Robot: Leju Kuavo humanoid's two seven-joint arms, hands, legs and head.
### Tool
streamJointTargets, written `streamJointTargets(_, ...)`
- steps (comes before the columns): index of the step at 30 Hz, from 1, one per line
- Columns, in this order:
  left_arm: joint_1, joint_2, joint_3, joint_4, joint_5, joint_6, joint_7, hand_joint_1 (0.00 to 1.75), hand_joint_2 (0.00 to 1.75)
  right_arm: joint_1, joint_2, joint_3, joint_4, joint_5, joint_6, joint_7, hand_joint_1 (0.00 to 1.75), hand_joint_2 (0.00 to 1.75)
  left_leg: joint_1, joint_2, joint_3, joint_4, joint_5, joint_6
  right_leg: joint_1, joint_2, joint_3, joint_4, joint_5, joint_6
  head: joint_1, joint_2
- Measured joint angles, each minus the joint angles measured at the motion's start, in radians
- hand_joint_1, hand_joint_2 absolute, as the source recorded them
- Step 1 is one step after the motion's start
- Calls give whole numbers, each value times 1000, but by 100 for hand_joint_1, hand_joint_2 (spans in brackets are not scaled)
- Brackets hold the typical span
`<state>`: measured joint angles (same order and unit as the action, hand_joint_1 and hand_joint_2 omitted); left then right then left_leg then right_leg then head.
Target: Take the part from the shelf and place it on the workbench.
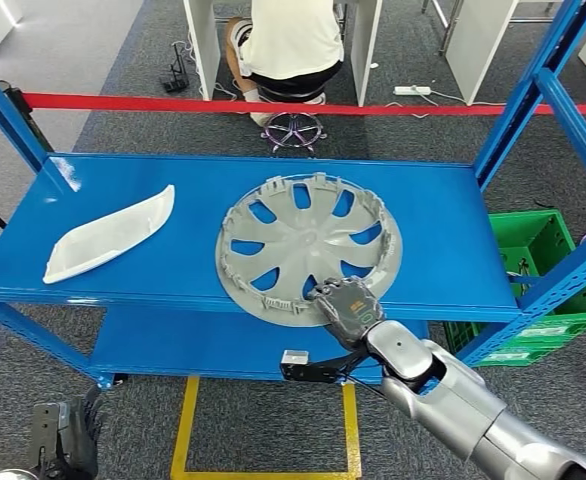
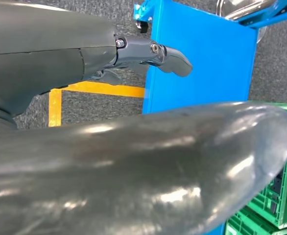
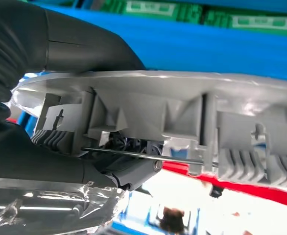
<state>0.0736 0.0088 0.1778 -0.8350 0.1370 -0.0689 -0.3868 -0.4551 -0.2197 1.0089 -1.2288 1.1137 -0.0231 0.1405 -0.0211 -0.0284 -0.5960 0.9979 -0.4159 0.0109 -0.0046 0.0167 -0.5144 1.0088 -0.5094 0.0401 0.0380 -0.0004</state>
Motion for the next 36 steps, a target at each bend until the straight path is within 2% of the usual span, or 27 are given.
streamJointTargets(6, 29, -10, 33, -23, -14, -6, -3, 0, 0, 26, -52, -7, -151, -5, 19, -32, 175, 175, 0, 0, 0, 0, 0, 0, 0, 0, 0, 0, 0, 0, 0, 0)
streamJointTargets(10, 40, -14, 48, -33, -19, -30, -20, 0, 175, 38, -82, -11, -226, -45, 12, -70, 175, 175, 0, 0, -1, 0, 0, 0, 0, 0, -1, 0, 0, 0, 0, 0)
streamJointTargets(14, 61, -18, 73, -45, -46, -70, -60, 0, 175, 65, -141, -29, -379, -89, -36, -115, 175, 175, 0, 0, -1, 0, 0, 0, 0, 0, -1, -1, 0, 0, 0, 0)
streamJointTargets(20, 107, -42, 119, -96, -114, -112, -68, 0, 175, 147, -213, -113, -594, -87, -121, -126, 175, 175, 0, -1, -2, 0, -2, 1, 0, -2, -5, -2, -1, 0, 0, 0)
streamJointTargets(23, 124, -65, 148, -142, -155, -134, -42, 0, 175, 239, -219, -190, -658, -130, -169, -142, 175, 175, -3, -1, -1, 3, -7, 11, -4, -2, -2, -9, -1, 7, -1, 0)
streamJointTargets(25, 133, -82, 162, -178, -180, -136, -25, 0, 175, 311, -218, -247, -696, -216, -202, -183, 175, 175, -1, -1, 2, -5, -2, 19, -5, -2, 3, -11, 0, 15, -1, 0)
streamJointTargets(26, 136, -91, 168, -197, -191, -136, -23, 0, 175, 350, -217, -277, -715, -280, -218, -214, 175, 175, 1, 0, 6, -12, 3, 22, -3, -3, 0, -1, -9, 17, 0, 0)
streamJointTargets(28, 138, -106, 172, -231, -212, -129, -27, 0, 175, 427, -209, -339, -756, -415, -250, -287, 175, 175, 7, 1, 11, -24, 9, 25, -2, -5, -34, 74, -59, 21, 3, 0)
streamJointTargets(30, 138, -118, 173, -258, -229, -113, -32, 0, 175, 499, -198, -398, -799, -505, -274, -346, 175, 175, 6, 1, 12, -26, 9, 27, -4, -6, -97, 212, -122, 25, 5, 0)
streamJointTargets(31, 138, -124, 173, -268, -234, -106, -33, 0, 175, 529, -192, -423, -819, -532, -280, -366, 175, 175, 7, 2, 12, -25, 9, 26, -5, -7, -123, 263, -135, 28, 4, 0)
streamJointTargets(32, 138, -129, 172, -277, -238, -100, -34, 0, 175, 557, -188, -444, -837, -551, -281, -382, 175, 175, 8, 3, 11, -25, 8, 26, -7, -7, -134, 280, -128, 31, 4, 0)
streamJointTargets(33, 138, -134, 170, -284, -240, -94, -35, 0, 175, 581, -184, -464, -853, -566, -282, -398, 175, 175, 9, 5, 12, -24, 8, 24, -9, -10, -124, 254, -100, 34, 5, 0)
streamJointTargets(34, 138, -138, 167, -290, -242, -88, -37, 0, 175, 602, -179, -484, -870, -583, -282, -414, 175, 175, 12, 8, 12, -21, 6, 21, -11, -18, -98, 194, -60, 39, 5, 0)
streamJointTargets(36, 141, -142, 160, -300, -242, -75, -40, 0, 175, 630, -168, -522, -898, -617, -282, -446, 175, 175, 13, 15, 10, -10, 1, 9, -13, -48, -35, 66, -5, 48, 7, 0)
